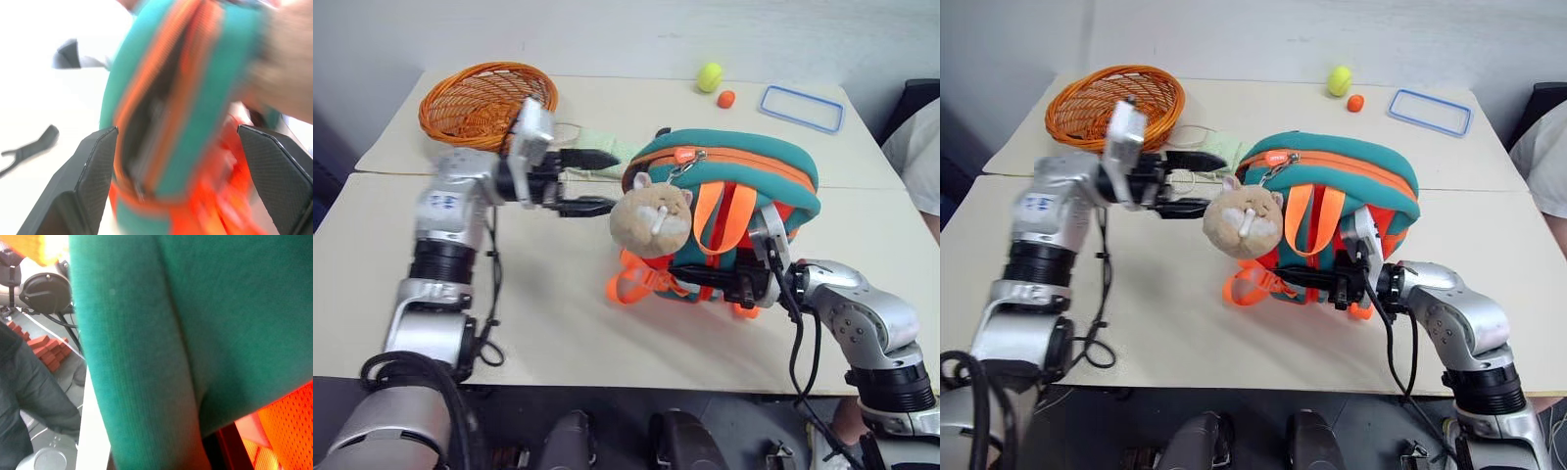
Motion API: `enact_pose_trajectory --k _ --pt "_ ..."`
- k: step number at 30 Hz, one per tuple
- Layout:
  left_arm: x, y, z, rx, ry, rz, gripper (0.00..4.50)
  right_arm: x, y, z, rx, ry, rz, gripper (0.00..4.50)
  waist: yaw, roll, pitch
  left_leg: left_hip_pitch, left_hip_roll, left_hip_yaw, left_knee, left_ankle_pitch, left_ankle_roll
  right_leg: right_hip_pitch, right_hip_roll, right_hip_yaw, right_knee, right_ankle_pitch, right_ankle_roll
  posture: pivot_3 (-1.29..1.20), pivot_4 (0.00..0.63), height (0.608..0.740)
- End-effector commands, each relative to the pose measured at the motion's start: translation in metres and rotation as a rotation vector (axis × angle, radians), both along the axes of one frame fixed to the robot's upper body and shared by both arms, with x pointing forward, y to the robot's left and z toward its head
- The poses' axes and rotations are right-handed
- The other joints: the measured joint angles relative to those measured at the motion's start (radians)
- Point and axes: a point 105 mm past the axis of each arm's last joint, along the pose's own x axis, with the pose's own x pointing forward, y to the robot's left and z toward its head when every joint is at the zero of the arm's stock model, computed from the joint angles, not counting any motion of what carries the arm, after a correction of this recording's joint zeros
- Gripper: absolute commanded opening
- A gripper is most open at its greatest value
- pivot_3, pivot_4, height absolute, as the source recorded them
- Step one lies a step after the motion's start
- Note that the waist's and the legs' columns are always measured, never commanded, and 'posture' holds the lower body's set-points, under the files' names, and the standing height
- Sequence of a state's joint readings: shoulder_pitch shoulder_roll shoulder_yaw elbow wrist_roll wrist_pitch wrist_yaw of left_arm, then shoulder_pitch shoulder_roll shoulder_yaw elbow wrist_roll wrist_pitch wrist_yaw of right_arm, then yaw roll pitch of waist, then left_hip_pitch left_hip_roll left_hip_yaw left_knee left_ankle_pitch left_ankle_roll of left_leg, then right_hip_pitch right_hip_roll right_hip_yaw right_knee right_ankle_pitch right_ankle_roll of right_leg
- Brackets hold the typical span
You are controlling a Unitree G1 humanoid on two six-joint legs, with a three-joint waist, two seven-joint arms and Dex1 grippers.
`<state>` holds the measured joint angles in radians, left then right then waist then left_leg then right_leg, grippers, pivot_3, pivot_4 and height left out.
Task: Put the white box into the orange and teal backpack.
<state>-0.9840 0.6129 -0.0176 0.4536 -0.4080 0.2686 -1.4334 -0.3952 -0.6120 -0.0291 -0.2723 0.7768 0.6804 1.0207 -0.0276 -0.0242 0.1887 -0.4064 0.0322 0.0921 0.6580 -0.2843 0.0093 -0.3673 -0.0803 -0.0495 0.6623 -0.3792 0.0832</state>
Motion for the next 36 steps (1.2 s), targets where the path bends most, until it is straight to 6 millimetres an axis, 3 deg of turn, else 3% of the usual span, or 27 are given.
enact_pose_trajectory --k 1,7,10,15,18,24,28,33,36 --pt "-0.024 0.005 0.01 0.021 -0.035 -0.069 4.1 -0.003 -0.003 0.008 0.002 -0.036 -0.003 0.0 0.003 0.0 0.0 0.0 0.0 0.0 0.0 0.0 0.0 0.0 0.0 0.0 0.0 0.0 0.0 0.0 0.15 0.74" --pt "-0.055 -0.016 0.026 -0.075 -0.114 -0.077 4.1 0.0 -0.002 0.006 -0.005 -0.033 -0.005 0.0 0.005 0.0 0.0 0.0 -0.001 -0.003 0.001 -0.002 0.003 0.004 -0.002 -0.001 -0.002 0.0 0.0 0.0 0.15 0.74" --pt "-0.061 -0.038 0.028 -0.147 -0.168 -0.054 4.1 0.001 0.0 0.004 -0.017 -0.031 0.007 0.0 0.003 0.0 0.0 0.002 -0.001 -0.003 0.001 -0.002 0.003 0.006 -0.002 -0.001 -0.002 0.0 0.0 0.0 0.15 0.74" --pt "-0.069 -0.059 0.022 -0.176 -0.163 -0.089 4.1 0.001 0.002 0.004 -0.025 -0.029 0.026 0.0 0.0 0.0 0.0 0.002 -0.001 -0.003 0.002 -0.001 0.002 0.006 -0.001 -0.001 -0.002 0.0 0.0 0.0 0.15 0.74" --pt "-0.072 -0.06 0.023 -0.181 -0.163 -0.099 3.25 0.002 0.002 0.004 -0.029 -0.033 0.029 0.0 0.001 0.0 0.0 0.002 0.0 -0.003 0.002 -0.001 0.002 0.006 -0.001 -0.001 -0.002 0.0 0.0 0.0 0.15 0.74" --pt "-0.064 -0.05 0.021 -0.165 -0.168 -0.055 1.49 0.006 0.002 0.005 -0.019 -0.049 0.004 0.0 0.002 0.0 0.0 0.002 0.0 -0.003 0.002 -0.001 0.002 0.006 -0.001 -0.001 -0.002 0.0 0.0 0.0 0.15 0.74" --pt "-0.029 -0.021 0.035 -0.187 -0.168 0.151 0.55 0.007 0.002 0.006 -0.006 -0.05 -0.009 0.0 0.0 0.0 0.0 0.003 0.0 -0.003 0.002 -0.001 0.002 0.006 -0.001 -0.001 -0.002 0.0 0.0 0.0 0.15 0.74" --pt "0.015 0.02 0.046 -0.278 -0.129 0.406 0.55 0.009 0.0 0.006 0.002 -0.056 -0.044 0.0 0.002 0.0 0.0 0.003 0.0 -0.003 0.002 -0.001 0.002 0.006 -0.001 -0.002 -0.002 0.0 0.0 0.0 0.15 0.74" --pt "0.038 0.038 0.016 -0.199 -0.035 0.535 0.55 0.009 -0.002 0.006 0.011 -0.058 -0.061 0.0 0.0 0.0 0.0 0.003 -0.001 -0.003 0.002 -0.001 0.002 0.006 -0.001 -0.002 -0.001 0.0 0.0 0.0 0.15 0.74"
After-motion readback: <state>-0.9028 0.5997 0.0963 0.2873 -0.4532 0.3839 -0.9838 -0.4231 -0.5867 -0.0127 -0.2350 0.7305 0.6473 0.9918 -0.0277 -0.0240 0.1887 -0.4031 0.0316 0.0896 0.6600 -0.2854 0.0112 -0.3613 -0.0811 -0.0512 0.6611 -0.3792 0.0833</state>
